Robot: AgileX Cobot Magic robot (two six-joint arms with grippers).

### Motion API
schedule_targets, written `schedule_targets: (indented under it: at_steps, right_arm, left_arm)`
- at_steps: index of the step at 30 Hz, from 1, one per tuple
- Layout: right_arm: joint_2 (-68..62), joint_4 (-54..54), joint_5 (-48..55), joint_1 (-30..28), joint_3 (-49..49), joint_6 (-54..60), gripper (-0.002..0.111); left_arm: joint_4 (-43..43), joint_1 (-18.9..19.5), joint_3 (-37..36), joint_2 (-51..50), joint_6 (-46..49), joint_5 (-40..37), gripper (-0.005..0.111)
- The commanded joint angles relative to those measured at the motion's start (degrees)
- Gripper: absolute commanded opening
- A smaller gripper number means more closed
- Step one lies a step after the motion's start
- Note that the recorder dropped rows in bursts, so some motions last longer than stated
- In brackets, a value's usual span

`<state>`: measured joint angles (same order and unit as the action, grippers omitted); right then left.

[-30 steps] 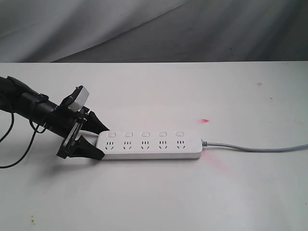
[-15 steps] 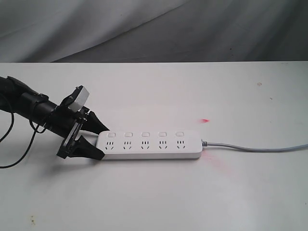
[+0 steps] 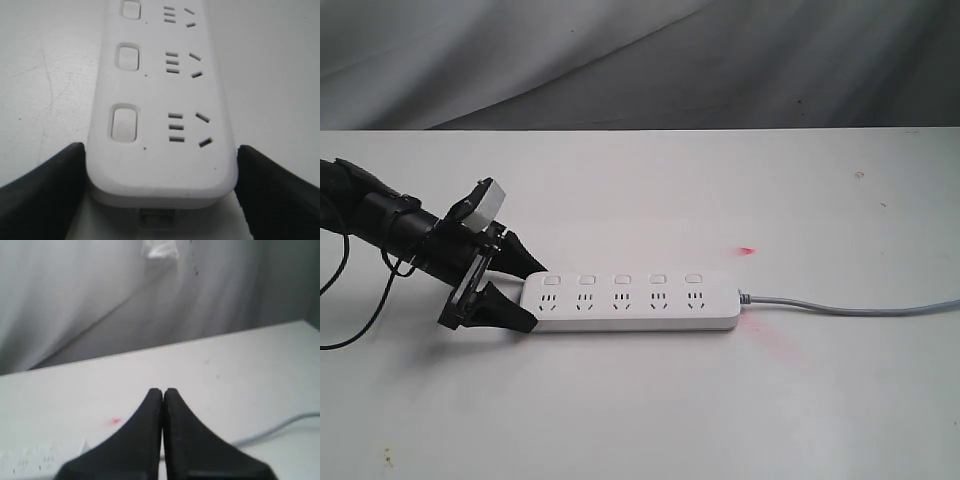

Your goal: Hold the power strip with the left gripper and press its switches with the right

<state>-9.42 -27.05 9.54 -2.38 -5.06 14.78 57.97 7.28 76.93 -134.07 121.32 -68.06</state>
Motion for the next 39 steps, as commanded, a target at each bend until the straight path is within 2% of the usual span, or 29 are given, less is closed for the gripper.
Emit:
schedule_targets:
  at_steps: [1, 5, 10, 18, 23, 39]
  right_arm:
    - [0.4, 9.7, 7.0, -0.4, 0.3, -5.8, 0.0]
    - [0.4, 17.7, 9.8, -0.4, 0.5, -6.1, 0.0]
    - [0.4, 19.7, 9.5, -0.5, 5.1, -16.4, 0.0]
    - [1.3, 23.7, 6.2, -0.5, 5.1, -16.4, 0.0]
    - [9.4, 24.3, 10.9, -0.5, 5.1, -16.4, 0.0]
    - [9.4, 25.1, 11.3, -0.4, 5.1, -16.4, 0.0]
  left_arm:
    - [-10.6, 0.1, -1.3, -2.6, -1.4, 6.7, 0.045]
    - [-10.6, 0.1, -1.3, -2.6, -1.4, 6.7, 0.045]
    - [-10.6, 0.1, -1.3, -2.6, -1.4, 6.7, 0.045]
    - [-10.6, 0.1, -1.3, -2.6, -1.4, 6.7, 0.045]
    - [-10.6, 0.1, -1.3, -2.6, -1.4, 6.7, 0.045]
    - [-10.4, 0.1, -1.3, -2.6, -1.4, 6.8, 0.045]
